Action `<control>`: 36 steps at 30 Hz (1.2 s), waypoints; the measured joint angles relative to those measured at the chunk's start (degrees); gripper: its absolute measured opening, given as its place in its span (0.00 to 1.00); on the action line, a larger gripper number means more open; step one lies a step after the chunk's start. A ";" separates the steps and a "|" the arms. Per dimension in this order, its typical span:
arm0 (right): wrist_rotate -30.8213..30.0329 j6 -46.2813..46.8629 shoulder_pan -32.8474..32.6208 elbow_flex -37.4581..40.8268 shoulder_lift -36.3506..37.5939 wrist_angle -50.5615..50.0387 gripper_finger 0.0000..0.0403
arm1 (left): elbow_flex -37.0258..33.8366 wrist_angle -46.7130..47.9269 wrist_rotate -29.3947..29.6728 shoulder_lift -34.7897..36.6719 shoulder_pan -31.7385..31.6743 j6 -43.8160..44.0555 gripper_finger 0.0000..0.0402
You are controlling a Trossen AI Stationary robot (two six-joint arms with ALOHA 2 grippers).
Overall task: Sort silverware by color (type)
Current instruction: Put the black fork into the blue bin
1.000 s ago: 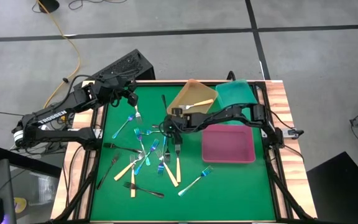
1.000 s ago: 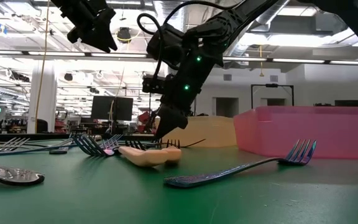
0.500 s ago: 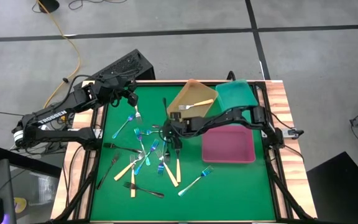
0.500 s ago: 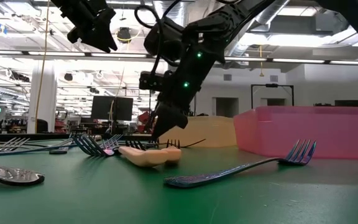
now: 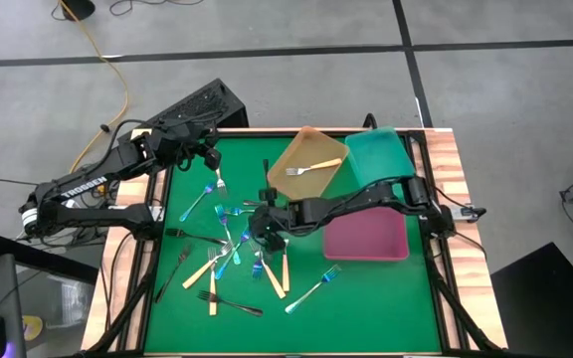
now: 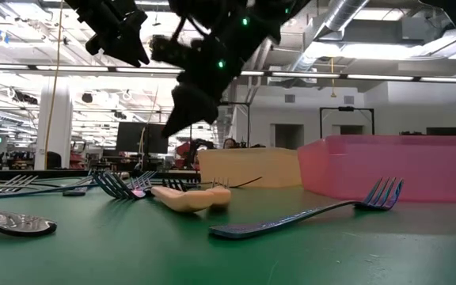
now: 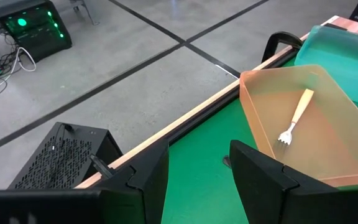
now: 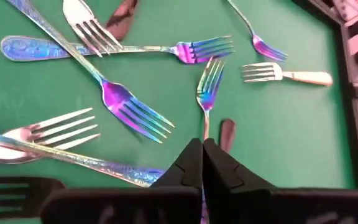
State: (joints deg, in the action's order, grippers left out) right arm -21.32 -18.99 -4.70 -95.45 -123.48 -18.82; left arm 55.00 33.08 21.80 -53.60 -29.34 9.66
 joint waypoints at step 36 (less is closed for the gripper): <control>0.31 18.06 7.60 -2.27 -0.83 1.77 0.37 | -0.02 -0.89 0.00 0.00 0.02 -0.01 0.39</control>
State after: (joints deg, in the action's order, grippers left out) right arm -21.01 -0.93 2.90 -97.72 -124.31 -17.04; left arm 54.98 32.19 21.80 -53.60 -29.32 9.65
